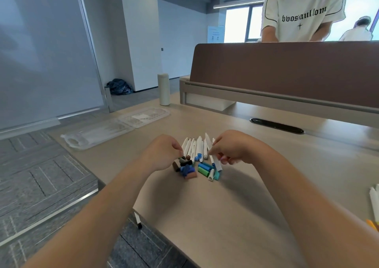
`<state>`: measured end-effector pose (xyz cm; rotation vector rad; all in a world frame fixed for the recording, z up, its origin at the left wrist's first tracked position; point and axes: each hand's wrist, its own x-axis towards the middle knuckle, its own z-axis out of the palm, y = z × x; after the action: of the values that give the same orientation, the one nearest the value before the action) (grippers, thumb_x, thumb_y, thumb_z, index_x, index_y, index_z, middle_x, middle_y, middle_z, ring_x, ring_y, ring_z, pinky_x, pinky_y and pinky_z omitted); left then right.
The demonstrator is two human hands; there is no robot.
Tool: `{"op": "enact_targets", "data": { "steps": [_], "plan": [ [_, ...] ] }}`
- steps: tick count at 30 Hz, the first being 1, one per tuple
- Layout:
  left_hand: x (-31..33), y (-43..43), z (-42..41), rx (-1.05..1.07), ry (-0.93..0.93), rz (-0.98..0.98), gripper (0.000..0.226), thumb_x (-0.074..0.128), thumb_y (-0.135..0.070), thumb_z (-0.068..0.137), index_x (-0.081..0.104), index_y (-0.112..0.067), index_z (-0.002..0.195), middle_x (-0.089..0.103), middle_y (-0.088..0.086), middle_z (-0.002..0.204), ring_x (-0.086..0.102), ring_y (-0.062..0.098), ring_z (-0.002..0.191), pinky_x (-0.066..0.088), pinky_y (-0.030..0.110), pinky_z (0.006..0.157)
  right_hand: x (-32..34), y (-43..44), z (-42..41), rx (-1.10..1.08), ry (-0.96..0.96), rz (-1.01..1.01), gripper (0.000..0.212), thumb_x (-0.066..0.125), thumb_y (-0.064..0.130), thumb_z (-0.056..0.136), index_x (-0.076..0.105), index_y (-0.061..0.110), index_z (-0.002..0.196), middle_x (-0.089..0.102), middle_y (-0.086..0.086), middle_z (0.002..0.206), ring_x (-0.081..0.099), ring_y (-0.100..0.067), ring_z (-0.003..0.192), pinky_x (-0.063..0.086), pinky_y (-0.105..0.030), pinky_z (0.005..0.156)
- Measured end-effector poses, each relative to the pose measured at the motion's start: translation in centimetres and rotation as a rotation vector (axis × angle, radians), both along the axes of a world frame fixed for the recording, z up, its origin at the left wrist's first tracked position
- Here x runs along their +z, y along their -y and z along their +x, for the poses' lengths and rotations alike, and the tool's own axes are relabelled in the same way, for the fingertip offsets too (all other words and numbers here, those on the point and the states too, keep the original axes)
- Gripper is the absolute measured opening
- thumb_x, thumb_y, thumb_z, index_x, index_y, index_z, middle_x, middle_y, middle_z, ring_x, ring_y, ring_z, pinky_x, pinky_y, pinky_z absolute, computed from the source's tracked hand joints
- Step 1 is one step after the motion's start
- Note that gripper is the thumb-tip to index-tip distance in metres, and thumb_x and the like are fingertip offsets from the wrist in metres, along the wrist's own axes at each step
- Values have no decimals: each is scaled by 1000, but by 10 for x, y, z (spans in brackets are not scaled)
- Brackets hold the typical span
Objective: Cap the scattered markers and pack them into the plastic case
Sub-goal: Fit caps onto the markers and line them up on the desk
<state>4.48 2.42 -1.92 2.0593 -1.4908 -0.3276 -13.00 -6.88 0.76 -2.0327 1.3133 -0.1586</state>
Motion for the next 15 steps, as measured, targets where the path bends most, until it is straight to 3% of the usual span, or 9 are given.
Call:
{"op": "enact_targets", "data": {
  "steps": [5,9,15],
  "plan": [
    [-5,-3,4,-10,27,-10,16,63,-14,91,76,-13,100,68,-2,99,58,12,86,42,23,73,0,-7,-4,-1,122,48,18,67,13,91,68,-2,101,65,-10,75,60,-15,54,47,-23,47],
    [-13,-2,10,2,57,8,24,56,-6,93,76,-14,103,69,0,107,62,16,95,50,28,85,-4,-8,-1,5,213,60,9,68,16,92,68,11,99,71,-13,94,63,-17,65,52,-25,56],
    [-31,6,17,-1,198,9,31,54,-5,93,73,-25,108,65,-2,111,59,15,96,51,29,87,-10,-9,8,42,221,25,8,67,17,91,69,17,99,71,-13,93,63,-17,66,55,-32,69]
  ]
}}
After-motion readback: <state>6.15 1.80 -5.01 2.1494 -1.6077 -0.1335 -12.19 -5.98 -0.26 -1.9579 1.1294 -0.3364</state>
